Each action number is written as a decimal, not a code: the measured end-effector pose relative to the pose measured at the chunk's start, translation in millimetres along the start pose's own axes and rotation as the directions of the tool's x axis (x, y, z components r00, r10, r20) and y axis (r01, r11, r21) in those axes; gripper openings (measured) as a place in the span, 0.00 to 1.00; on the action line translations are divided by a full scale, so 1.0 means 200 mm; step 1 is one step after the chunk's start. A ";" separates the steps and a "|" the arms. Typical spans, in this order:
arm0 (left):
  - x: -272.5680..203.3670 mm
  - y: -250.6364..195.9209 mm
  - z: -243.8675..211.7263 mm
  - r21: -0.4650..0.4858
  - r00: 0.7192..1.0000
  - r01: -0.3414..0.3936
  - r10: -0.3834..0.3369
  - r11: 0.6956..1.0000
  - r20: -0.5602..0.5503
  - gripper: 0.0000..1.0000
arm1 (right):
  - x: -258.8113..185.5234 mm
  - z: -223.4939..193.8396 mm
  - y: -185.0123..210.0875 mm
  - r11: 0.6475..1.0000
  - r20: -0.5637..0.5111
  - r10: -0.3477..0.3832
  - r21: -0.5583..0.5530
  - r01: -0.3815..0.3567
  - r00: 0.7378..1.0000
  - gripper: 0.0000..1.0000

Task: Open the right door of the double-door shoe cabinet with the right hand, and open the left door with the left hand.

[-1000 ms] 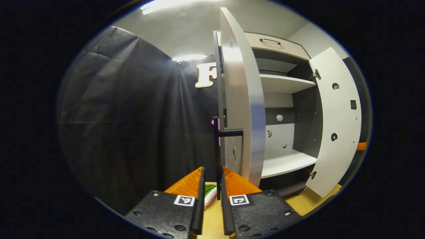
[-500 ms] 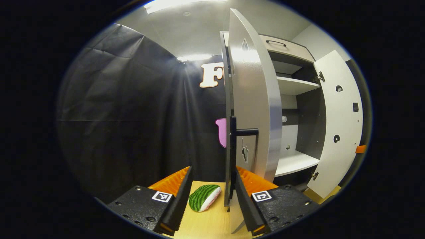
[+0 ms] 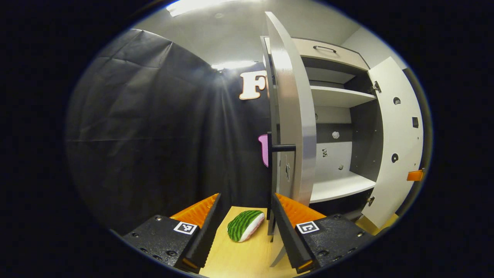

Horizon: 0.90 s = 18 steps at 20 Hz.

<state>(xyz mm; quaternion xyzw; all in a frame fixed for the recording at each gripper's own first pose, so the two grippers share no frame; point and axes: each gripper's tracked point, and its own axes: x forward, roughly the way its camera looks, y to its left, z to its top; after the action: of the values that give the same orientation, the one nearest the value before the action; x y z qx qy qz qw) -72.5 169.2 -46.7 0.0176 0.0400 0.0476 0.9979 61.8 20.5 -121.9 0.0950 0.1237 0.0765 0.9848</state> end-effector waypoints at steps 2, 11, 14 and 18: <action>-0.04 0.00 0.01 0.005 1.000 -0.014 0.014 1.000 0.002 0.78 | 0.03 0.00 0.04 1.000 -0.007 0.024 -0.008 -0.024 1.000 0.01; -0.24 -0.11 0.32 0.031 0.996 -0.011 0.008 0.999 0.094 0.77 | 0.14 0.05 0.19 0.994 0.004 0.093 -0.059 -0.092 0.996 0.01; -0.29 -0.25 0.48 0.050 0.988 0.053 -0.059 0.997 0.142 0.78 | 0.14 0.12 0.24 0.988 0.042 0.093 -0.124 -0.087 0.995 0.01; -0.32 -0.52 0.65 0.075 0.956 0.192 -0.204 0.979 0.209 0.78 | 0.10 0.26 0.30 0.980 0.116 0.080 -0.193 -0.056 0.990 0.01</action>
<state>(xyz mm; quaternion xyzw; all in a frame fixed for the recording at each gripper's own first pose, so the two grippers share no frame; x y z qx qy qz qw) -115.4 56.3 83.7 0.0453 -0.0656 -0.0559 0.9953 85.8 74.3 -64.9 0.0096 0.0516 0.1155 0.9919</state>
